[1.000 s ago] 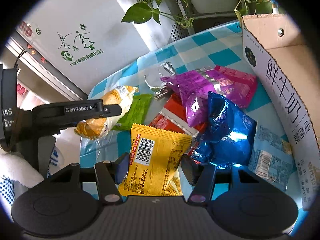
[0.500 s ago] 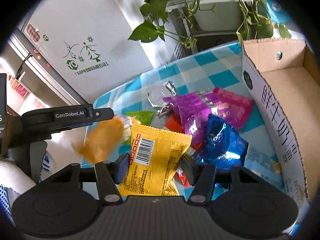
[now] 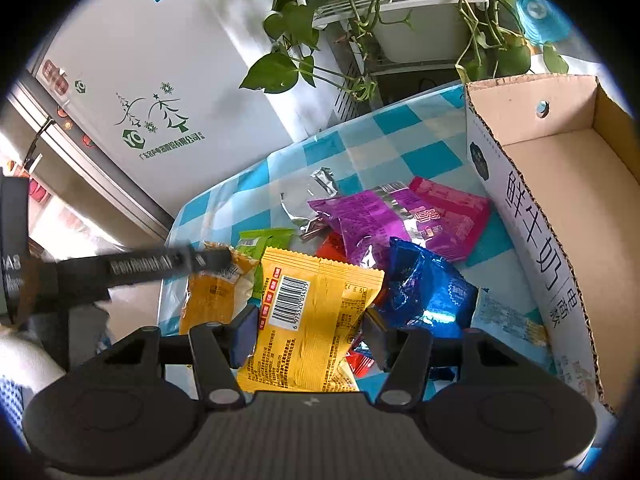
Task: Organize snacks
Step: 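Lift the orange bag with the left tool while the right tool carries the yellow packet to the box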
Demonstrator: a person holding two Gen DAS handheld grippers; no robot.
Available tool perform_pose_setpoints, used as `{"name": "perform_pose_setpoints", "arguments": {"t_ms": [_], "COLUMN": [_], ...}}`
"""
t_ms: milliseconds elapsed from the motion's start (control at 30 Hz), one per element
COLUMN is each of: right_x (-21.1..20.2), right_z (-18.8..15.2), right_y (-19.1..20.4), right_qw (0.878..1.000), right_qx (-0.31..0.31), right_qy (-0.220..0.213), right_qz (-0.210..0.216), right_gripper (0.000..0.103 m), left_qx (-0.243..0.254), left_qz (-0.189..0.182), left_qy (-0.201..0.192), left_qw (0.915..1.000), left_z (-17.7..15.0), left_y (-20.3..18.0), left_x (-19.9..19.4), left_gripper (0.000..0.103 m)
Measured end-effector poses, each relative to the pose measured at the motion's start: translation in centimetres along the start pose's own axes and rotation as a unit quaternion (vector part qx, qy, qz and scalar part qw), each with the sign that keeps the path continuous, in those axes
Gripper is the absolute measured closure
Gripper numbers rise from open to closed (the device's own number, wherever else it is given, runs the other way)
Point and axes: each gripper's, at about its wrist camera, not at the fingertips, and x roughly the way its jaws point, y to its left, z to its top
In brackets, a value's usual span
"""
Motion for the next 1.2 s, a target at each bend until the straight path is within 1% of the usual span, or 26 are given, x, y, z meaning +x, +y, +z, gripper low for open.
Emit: {"name": "perform_pose_setpoints", "arguments": {"t_ms": [33, 67, 133, 200, 233, 267, 367, 467, 567, 667, 733, 833, 933, 1067, 1200], "right_x": [0.0, 0.0, 0.0, 0.0, 0.0, -0.1, -0.2, -0.2, -0.5, -1.0, -1.3, -1.8, -2.5, -3.9, -5.5], "right_z": [0.0, 0.0, 0.0, 0.0, 0.0, 0.0, 0.0, 0.1, 0.2, 0.2, 0.4, 0.5, 0.6, 1.1, 1.9], "right_y": [0.0, -0.1, -0.1, -0.1, -0.1, -0.1, -0.2, -0.4, -0.2, -0.1, -0.1, -0.1, -0.1, -0.9, -2.4], "right_qw": [1.000, 1.000, 1.000, 1.000, 1.000, 1.000, 1.000, 1.000, 1.000, 1.000, 1.000, 1.000, 0.999, 0.999, 0.997], "right_qx": [0.000, 0.001, 0.003, 0.004, 0.003, 0.002, 0.005, 0.007, 0.005, 0.000, -0.003, -0.007, -0.015, -0.013, 0.000], "right_qy": [0.000, 0.000, 0.001, 0.002, 0.002, 0.001, 0.000, 0.000, -0.003, -0.009, -0.014, -0.020, -0.031, -0.051, -0.074], "right_qz": [0.000, 0.000, -0.001, -0.002, -0.002, -0.003, -0.003, -0.002, 0.003, 0.009, 0.010, 0.007, 0.004, 0.002, -0.002], "right_gripper": [0.040, 0.040, 0.040, 0.040, 0.040, 0.040, 0.040, 0.040, 0.040, 0.040, 0.040, 0.040, 0.040, 0.040, 0.040], "left_qx": [0.022, 0.043, 0.060, 0.065, 0.066, 0.066, 0.047, 0.023, -0.008, -0.037, -0.055, -0.065, -0.094, -0.092, -0.086], "left_qz": [0.012, 0.032, 0.051, 0.058, 0.056, 0.055, 0.038, 0.037, 0.026, 0.020, 0.019, 0.028, 0.022, 0.023, 0.005], "left_qy": [0.003, 0.008, 0.023, 0.030, 0.032, 0.032, 0.012, -0.007, -0.031, -0.058, -0.068, -0.086, -0.101, -0.114, -0.127], "left_qw": [0.9997, 0.9985, 0.9966, 0.9958, 0.9957, 0.9958, 0.9981, 0.9990, 0.9992, 0.9974, 0.9960, 0.9938, 0.9902, 0.9889, 0.9882], "left_z": [-0.3, -0.8, -1.4, -1.9, -2.1, -2.2, -2.4, -2.7, -3.5, -4.4, -4.9, -5.3, -5.3, -4.8, -3.9], "left_y": [-0.6, -1.1, -1.3, -1.2, -1.1, -1.0, -0.8, -0.8, -0.7, -0.8, -0.9, -1.6, -2.1, -3.7, -5.7], "left_x": [0.2, 0.7, 1.7, 2.5, 2.7, 2.7, 1.9, 1.0, -0.4, -2.1, -2.9, -3.9, -4.8, -5.8, -6.6], "left_gripper": [0.014, 0.013, 0.015, 0.029, 0.047, 0.049, 0.050, 0.050, 0.050, 0.050, 0.050, 0.050, 0.050, 0.050, 0.050]}}
